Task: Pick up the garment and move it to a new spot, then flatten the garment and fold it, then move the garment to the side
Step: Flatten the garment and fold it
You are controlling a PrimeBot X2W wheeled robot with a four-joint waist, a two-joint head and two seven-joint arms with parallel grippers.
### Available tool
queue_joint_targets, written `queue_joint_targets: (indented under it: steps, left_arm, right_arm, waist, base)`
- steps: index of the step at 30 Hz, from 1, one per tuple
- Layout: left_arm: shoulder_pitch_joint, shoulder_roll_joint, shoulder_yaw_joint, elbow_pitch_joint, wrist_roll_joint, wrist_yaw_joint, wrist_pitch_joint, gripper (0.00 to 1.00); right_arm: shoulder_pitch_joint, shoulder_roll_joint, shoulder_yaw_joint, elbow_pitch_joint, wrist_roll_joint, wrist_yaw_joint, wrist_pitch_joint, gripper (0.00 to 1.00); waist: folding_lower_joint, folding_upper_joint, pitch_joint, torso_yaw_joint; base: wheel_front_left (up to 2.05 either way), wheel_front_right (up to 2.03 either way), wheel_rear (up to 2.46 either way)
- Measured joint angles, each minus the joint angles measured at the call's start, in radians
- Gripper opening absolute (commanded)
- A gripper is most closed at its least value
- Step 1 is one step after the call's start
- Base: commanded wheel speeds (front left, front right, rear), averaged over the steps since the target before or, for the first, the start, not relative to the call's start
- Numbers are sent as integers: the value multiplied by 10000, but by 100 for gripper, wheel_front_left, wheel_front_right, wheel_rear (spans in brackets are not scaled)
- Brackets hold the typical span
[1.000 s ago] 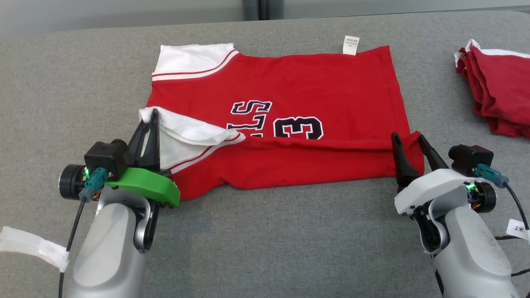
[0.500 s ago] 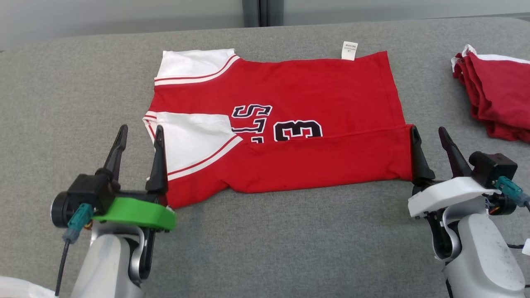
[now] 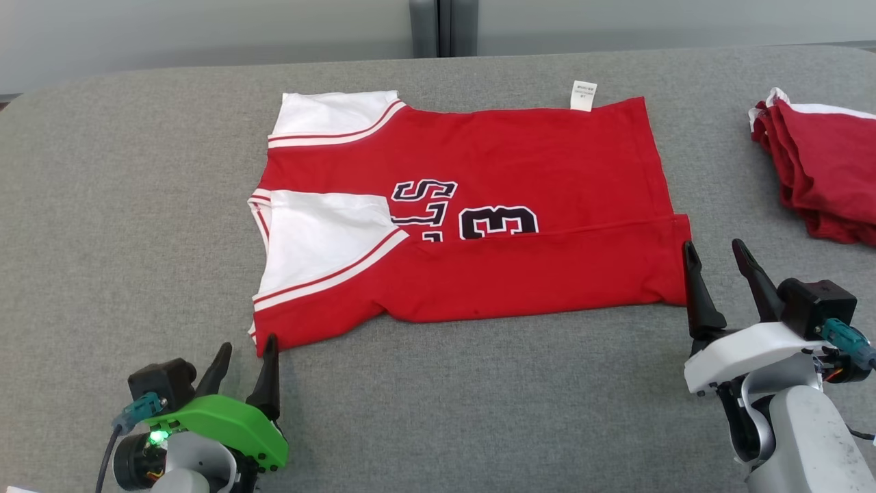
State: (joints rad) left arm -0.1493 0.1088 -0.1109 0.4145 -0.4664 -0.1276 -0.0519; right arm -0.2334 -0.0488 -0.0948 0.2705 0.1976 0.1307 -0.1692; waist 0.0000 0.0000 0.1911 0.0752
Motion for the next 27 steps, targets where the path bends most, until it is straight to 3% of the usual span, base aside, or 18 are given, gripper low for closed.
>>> queue_joint_targets:
  steps: [10, 12, 13, 15, 16, 27]
  left_arm:
    - [-371, -171, 236, 677, -1110, 0, 725, 97]
    - [-483, -213, 244, 761, -1400, 0, 731, 75]
    - [-544, -224, 244, 811, -1534, 0, 765, 48]
    - [-660, -226, 150, 872, -1616, 0, 790, 22]
    - [-711, -228, 92, 872, -1653, 0, 736, 0]
    - [-1134, 94, -320, 247, -1394, -10, -721, 0]
  right_arm:
    - [45, 0, 90, -290, -148, 0, 412, 100]
    - [41, 0, 81, -290, -186, 0, 512, 100]
    - [35, 0, 82, -291, -209, 0, 550, 100]
    - [27, 0, 71, -265, -215, 0, 637, 100]
    - [20, 2, 54, -230, -215, 0, 700, 100]
    - [-684, 0, -8, 1536, -357, 0, 1774, 100]
  waist:
    - [0, 0, 193, -319]
    - [0, 0, 239, -378]
    - [0, 0, 262, -407]
    - [0, 0, 296, -451]
    - [0, 0, 312, -469]
    - [0, 0, 268, -262]
  base:
    - [0, 0, 0]
    - [0, 0, 0]
    - [0, 0, 0]
    - [0, 0, 0]
    - [0, 0, 0]
    - [0, 0, 0]
